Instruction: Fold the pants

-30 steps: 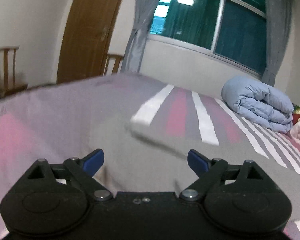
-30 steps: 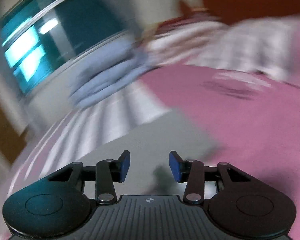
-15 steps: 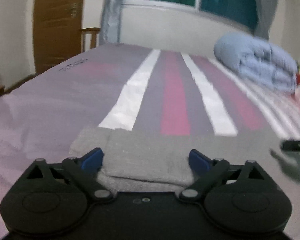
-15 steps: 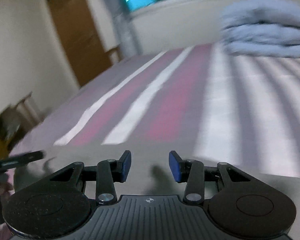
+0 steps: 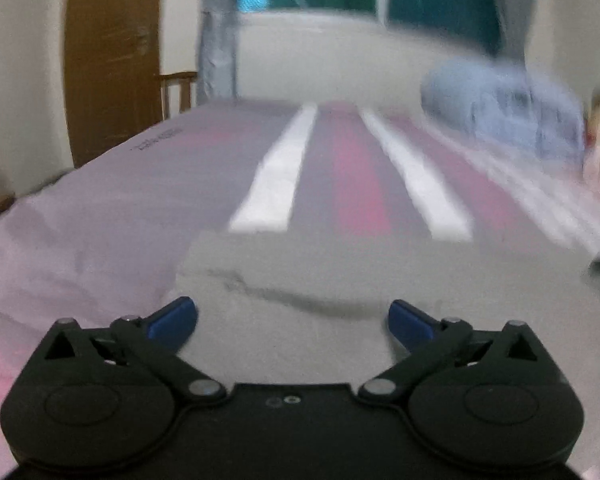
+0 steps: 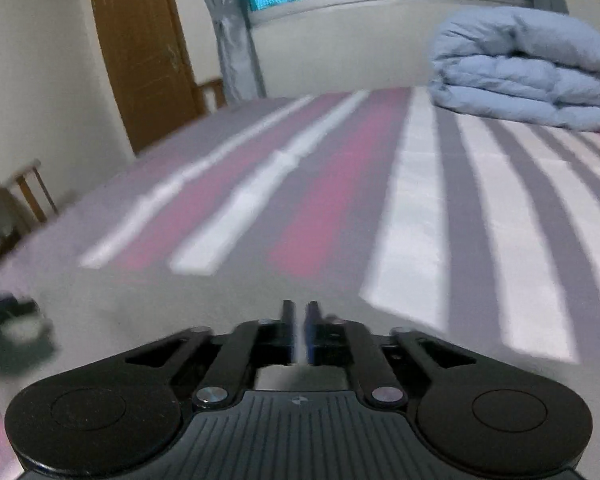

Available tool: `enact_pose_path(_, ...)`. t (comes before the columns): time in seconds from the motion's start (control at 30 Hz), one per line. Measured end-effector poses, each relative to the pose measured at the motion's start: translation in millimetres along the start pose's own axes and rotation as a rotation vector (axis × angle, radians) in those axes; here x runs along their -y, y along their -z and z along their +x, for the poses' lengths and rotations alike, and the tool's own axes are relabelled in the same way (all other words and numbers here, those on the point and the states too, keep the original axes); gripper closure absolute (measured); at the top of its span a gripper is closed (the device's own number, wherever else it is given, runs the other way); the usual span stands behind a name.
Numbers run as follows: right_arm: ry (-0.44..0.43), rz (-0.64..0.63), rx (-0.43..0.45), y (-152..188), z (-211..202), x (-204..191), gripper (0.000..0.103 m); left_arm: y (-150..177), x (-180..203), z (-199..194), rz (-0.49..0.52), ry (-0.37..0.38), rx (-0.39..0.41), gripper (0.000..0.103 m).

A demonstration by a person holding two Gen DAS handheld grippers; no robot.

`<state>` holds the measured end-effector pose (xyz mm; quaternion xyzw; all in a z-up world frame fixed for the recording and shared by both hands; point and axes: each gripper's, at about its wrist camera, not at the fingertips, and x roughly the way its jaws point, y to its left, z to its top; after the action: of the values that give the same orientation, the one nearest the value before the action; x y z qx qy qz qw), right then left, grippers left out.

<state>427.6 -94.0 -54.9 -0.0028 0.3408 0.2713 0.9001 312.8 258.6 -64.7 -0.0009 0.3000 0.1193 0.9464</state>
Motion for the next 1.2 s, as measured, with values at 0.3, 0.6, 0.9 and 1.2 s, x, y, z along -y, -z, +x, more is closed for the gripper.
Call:
enact_pose_path(0.3, 0.153, 0.149, 0.100, 21, -91, 122, 0.041, -4, 38, -45, 0.000, 0.019, 0.069, 0.006)
enact_pose_path(0.6, 0.178, 0.533, 0.268, 69, -202, 255, 0.049, 26, 63, -65, -0.099, 0.040, 0.039, 0.006)
enact_pose_path(0.9, 0.216, 1.029, 0.431, 191, -322, 343, 0.050, 53, 69, -68, -0.159, 0.052, 0.039, 0.006)
enact_pose_path(1.2, 0.153, 1.061, 0.406, 193, -302, 359, 0.050, 56, 76, -69, -0.138, 0.030, 0.046, 0.006)
